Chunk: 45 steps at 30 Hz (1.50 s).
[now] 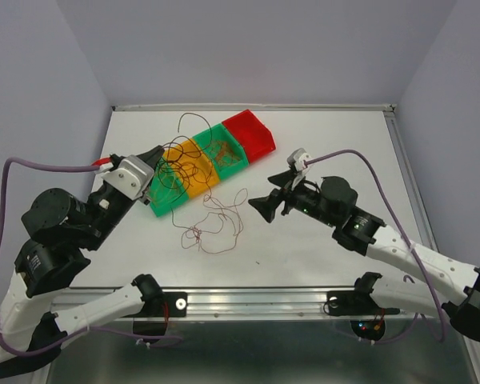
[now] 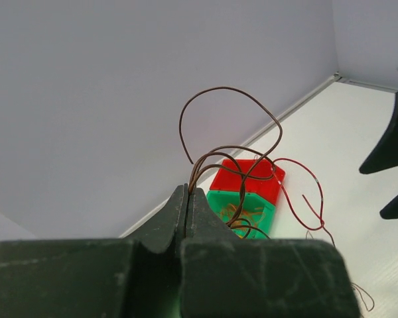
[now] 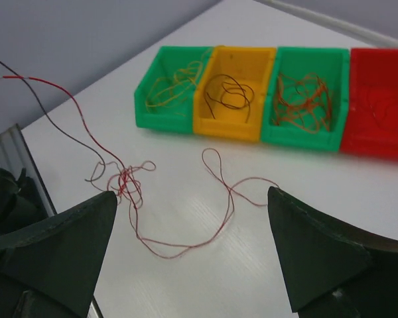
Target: Untangle the cables
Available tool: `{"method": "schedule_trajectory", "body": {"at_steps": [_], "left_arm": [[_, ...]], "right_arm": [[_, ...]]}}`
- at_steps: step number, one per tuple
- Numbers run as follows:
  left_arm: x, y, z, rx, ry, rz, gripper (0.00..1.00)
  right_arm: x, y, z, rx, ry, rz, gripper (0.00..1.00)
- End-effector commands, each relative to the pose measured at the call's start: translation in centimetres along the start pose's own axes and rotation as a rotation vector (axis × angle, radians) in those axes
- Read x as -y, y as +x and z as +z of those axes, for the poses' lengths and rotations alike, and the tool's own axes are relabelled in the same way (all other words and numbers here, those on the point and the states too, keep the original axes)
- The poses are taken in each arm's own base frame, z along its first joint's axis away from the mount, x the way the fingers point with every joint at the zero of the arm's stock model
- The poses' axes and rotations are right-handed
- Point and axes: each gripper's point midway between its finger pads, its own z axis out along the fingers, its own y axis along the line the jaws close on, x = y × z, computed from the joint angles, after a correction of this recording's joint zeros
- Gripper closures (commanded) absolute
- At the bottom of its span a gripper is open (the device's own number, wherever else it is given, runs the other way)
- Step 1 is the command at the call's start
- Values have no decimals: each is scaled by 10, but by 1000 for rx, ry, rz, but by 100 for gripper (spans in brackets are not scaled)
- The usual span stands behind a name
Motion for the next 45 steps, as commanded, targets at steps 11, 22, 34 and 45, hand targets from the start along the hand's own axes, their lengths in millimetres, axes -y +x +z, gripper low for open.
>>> {"method": "schedule_trajectory", "body": {"at_steps": [11, 22, 34, 45], "left_arm": [[18, -7, 16, 21, 77, -37, 100], [25, -2, 20, 13, 99, -32, 100], [-38, 8, -2, -30, -242, -40, 100], [-73, 13, -26, -60, -435, -58, 100]], "right_arm": [[-109, -104, 39, 280, -595, -205, 0], [-117, -126, 50, 324, -634, -176, 58], [47, -66, -15, 337, 316, 230, 99], [132, 10, -154, 362, 874, 395, 100]]}}
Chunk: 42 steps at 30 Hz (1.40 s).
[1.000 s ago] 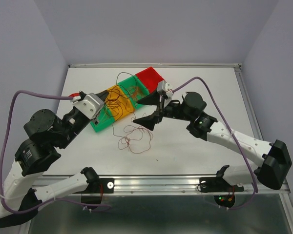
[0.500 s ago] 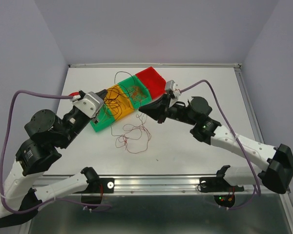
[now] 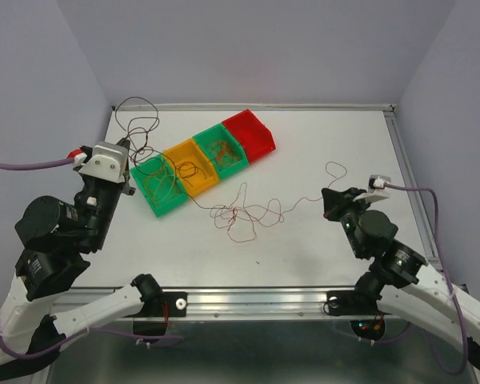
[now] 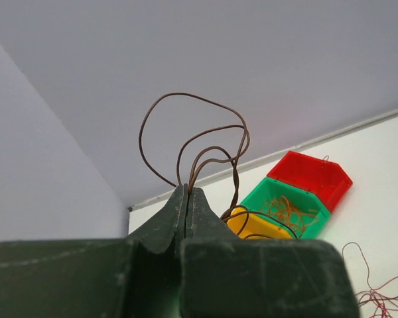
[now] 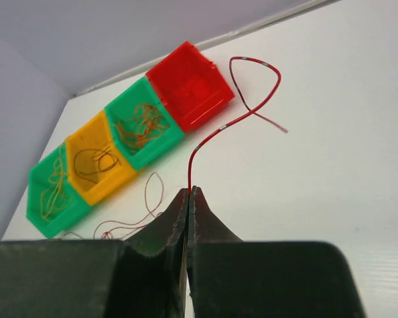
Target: Untangle the cables
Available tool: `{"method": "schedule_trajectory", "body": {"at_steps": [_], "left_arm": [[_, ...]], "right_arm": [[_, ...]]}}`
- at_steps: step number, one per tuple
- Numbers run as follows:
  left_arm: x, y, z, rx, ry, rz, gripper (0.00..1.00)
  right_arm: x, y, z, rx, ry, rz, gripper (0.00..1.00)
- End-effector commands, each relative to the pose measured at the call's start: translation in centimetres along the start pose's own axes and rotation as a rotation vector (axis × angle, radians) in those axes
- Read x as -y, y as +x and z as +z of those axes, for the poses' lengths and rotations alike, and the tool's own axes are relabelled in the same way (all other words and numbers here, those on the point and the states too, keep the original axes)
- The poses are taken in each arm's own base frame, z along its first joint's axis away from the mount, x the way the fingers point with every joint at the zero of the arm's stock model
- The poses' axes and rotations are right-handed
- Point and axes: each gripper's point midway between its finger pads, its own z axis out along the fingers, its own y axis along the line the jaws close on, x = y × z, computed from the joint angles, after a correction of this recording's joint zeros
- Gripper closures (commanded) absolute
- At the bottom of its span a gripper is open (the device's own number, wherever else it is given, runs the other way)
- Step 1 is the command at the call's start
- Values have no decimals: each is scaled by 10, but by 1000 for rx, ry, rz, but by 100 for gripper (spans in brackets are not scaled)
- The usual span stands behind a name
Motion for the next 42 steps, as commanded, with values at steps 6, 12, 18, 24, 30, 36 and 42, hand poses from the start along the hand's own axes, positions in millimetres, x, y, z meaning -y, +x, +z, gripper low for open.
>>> {"method": "schedule_trajectory", "body": {"at_steps": [6, 12, 18, 24, 30, 36, 42], "left_arm": [[10, -18, 3, 59, 63, -54, 100], [18, -25, 7, 68, 99, -55, 100], [17, -33, 12, 75, 92, -53, 100], [19, -41, 13, 94, 109, -55, 100], [20, -53, 13, 116, 136, -72, 100], [20, -65, 9, 139, 172, -89, 100], [17, -77, 3, 163, 198, -107, 100]], "right_arm": [[36, 11, -13, -71, 162, -36, 20], [48, 88, 14, -403, 366, -295, 0], [34, 126, 36, -522, 316, -380, 0], [-62, 143, 37, -481, -357, -387, 1], [-150, 163, 29, -439, -913, -478, 0], [-184, 187, 31, -418, -1186, -578, 0], [-214, 193, 37, -368, -1334, -553, 0]]}}
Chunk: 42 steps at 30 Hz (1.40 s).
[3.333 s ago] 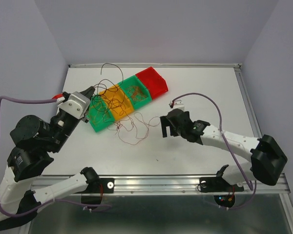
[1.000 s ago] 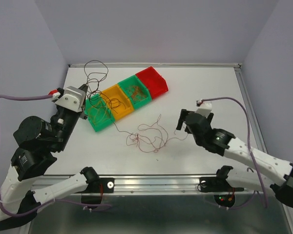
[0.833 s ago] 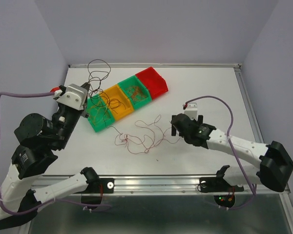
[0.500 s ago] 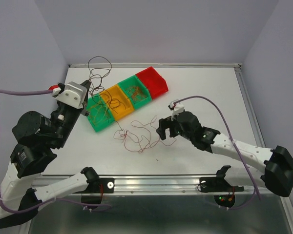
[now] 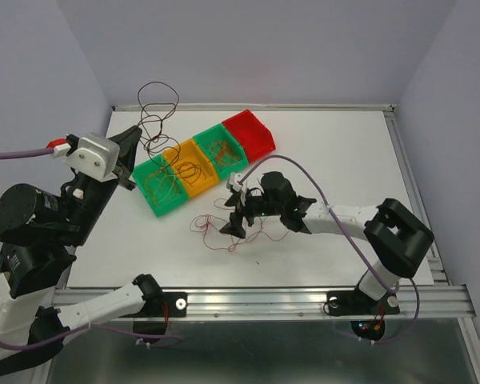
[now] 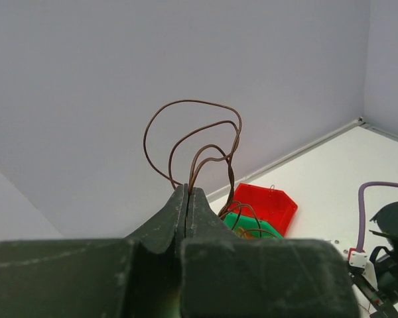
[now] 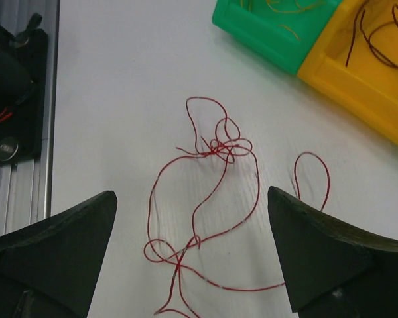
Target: Untangle the cables
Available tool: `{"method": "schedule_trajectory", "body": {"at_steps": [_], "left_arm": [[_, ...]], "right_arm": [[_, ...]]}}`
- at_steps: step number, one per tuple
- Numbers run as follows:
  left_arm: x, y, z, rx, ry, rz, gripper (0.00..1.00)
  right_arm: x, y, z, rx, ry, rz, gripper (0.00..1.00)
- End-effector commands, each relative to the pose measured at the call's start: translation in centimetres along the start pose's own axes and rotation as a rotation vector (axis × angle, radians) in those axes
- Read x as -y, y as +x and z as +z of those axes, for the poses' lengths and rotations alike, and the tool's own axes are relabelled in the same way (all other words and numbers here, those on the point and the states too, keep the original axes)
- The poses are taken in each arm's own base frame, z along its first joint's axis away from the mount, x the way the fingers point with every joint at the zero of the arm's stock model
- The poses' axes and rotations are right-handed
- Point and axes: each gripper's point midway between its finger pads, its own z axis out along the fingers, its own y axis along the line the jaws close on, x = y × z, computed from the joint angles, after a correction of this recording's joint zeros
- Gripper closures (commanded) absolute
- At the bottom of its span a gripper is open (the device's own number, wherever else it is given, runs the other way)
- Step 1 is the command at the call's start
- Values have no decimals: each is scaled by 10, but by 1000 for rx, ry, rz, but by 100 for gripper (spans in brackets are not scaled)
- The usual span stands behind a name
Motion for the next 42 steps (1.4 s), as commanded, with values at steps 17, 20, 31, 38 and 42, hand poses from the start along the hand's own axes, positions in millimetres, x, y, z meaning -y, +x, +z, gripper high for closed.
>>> {"method": "schedule_trajectory", "body": {"at_steps": [17, 20, 31, 38, 42], "left_arm": [[8, 23, 25, -13, -59, 39, 100], [7, 40, 35, -45, -125, 70, 100], [22, 105, 99, -151, -127, 176, 100], [1, 164, 132, -225, -71, 184, 100], [-3, 190, 137, -241, -15, 184, 100]], "right_arm": [[32, -91, -13, 325, 212, -65, 0], [40, -95, -32, 356, 315, 6, 0], [52, -78, -131, 480, 661, 186, 1], [43, -81, -161, 512, 697, 193, 1], [39, -80, -165, 514, 694, 190, 1]]}}
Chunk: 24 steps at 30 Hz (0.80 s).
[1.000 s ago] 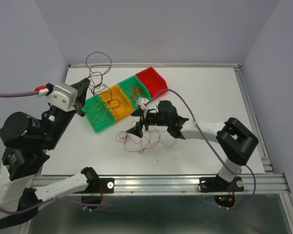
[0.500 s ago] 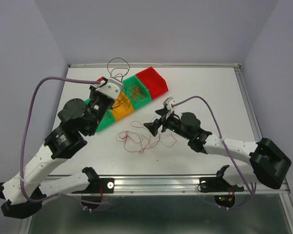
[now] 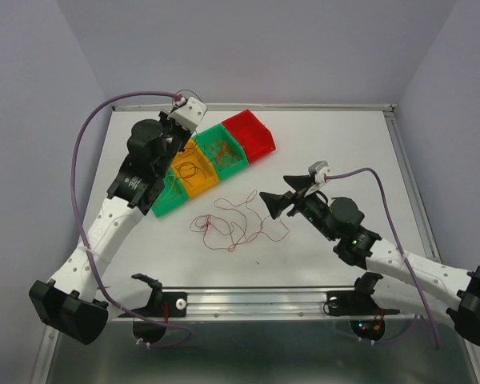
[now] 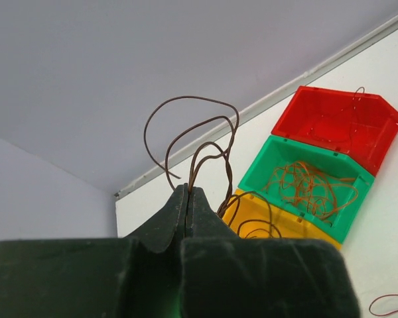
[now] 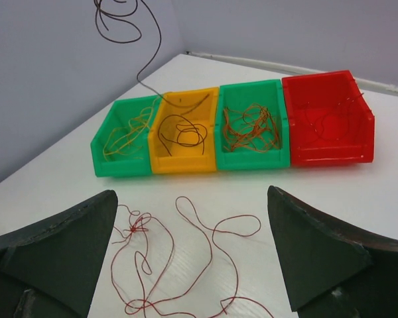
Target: Untangle the cables
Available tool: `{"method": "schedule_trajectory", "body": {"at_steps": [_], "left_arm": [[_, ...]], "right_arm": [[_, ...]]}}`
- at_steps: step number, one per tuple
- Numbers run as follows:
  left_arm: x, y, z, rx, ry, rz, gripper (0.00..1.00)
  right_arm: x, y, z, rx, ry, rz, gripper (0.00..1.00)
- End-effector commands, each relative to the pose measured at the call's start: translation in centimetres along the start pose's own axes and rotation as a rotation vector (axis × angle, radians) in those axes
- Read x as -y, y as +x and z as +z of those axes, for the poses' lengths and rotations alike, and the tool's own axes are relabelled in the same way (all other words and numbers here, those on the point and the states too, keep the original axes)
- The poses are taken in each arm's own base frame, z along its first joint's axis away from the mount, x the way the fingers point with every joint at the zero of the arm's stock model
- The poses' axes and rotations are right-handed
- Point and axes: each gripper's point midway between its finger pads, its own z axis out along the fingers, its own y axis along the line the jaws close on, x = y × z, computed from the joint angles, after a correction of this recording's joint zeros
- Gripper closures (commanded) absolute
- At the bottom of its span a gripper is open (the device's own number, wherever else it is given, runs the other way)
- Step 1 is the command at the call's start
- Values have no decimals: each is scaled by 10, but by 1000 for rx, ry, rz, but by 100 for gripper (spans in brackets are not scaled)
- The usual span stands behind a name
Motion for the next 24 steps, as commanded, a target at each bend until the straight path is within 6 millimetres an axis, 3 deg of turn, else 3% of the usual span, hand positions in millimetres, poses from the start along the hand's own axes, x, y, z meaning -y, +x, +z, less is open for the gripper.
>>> {"method": "schedule_trajectory", "body": {"at_steps": [1, 8, 15, 24], "left_arm": [[1, -13, 8, 130, 65, -20, 100], [15, 28, 36, 68, 146, -20, 100], [12, 78, 53, -8, 146, -34, 100], [44, 141, 66, -175, 269, 18, 100]], "right_arm": [[10, 14, -8, -33, 43, -1, 1], [9, 15, -9, -38, 38, 0, 1], [7, 20, -11, -50, 22, 7, 1], [9, 23, -16, -58, 25, 13, 1]]}}
